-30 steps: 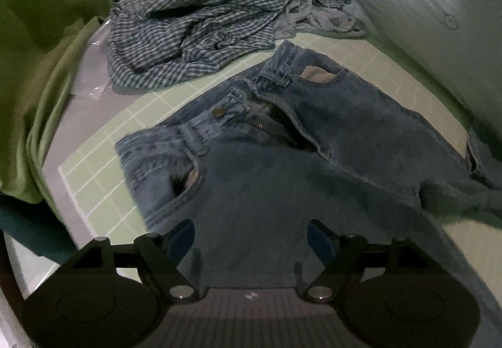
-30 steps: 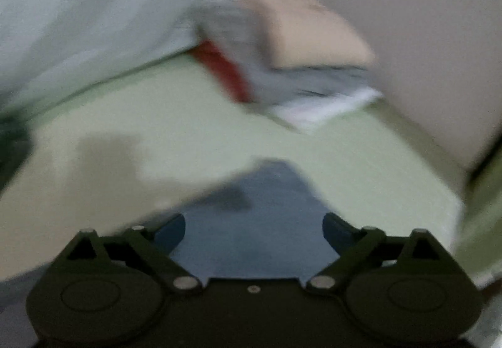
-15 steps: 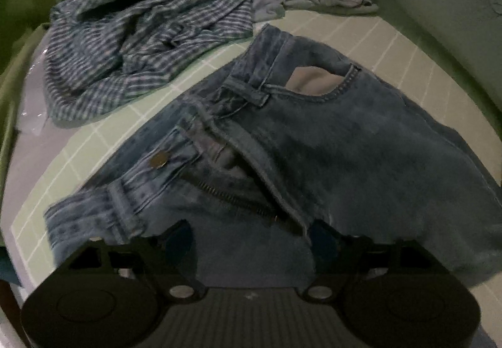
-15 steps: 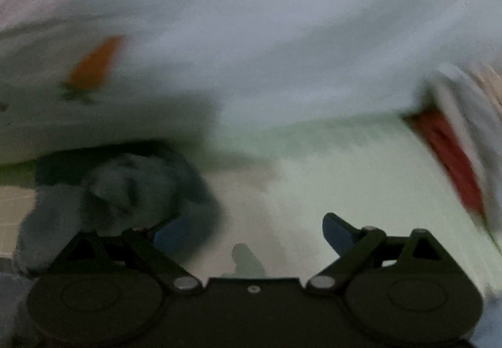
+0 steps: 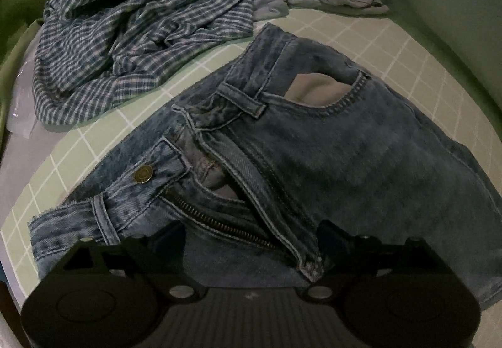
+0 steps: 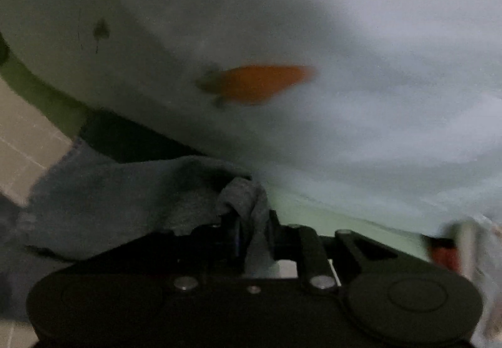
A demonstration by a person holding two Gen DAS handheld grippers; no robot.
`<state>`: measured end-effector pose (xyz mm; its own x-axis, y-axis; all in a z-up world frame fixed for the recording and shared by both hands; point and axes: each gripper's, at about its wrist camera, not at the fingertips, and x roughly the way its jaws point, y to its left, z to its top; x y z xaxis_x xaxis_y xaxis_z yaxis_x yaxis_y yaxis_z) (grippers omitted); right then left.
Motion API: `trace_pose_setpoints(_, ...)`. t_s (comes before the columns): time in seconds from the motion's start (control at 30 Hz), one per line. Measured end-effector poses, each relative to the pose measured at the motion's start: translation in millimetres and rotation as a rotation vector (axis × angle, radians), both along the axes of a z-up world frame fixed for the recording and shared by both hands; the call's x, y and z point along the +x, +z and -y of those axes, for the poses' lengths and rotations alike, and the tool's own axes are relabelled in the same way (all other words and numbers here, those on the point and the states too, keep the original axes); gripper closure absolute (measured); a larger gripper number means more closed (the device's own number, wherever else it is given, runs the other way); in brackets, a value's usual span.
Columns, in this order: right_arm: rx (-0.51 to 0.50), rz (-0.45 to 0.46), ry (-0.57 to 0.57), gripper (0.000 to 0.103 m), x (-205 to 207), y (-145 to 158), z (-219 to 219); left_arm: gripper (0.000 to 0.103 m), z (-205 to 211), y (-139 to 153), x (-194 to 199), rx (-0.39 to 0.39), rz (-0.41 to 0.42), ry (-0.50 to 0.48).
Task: Fold clothes
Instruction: 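Grasp the jeans leg hem with the right gripper and lift it, then carry the held leg hem with the right gripper over the other leg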
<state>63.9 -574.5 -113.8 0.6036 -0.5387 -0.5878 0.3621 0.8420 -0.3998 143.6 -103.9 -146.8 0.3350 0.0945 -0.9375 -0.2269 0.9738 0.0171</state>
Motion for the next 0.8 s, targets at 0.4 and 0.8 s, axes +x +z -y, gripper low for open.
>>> trace_pose_setpoints(0.4,0.147,-0.042,-0.233,0.038,-128.3,10.8,-9.3,0.011,6.0,1.8,-22.4,-0.028,-0.007,-0.040)
trace_pose_setpoints(0.8,0.208,-0.186,0.069,0.029,-5.1,-41.4,-92.9,0.003,13.4,-9.3,-27.1,-0.005,-0.030,-0.045)
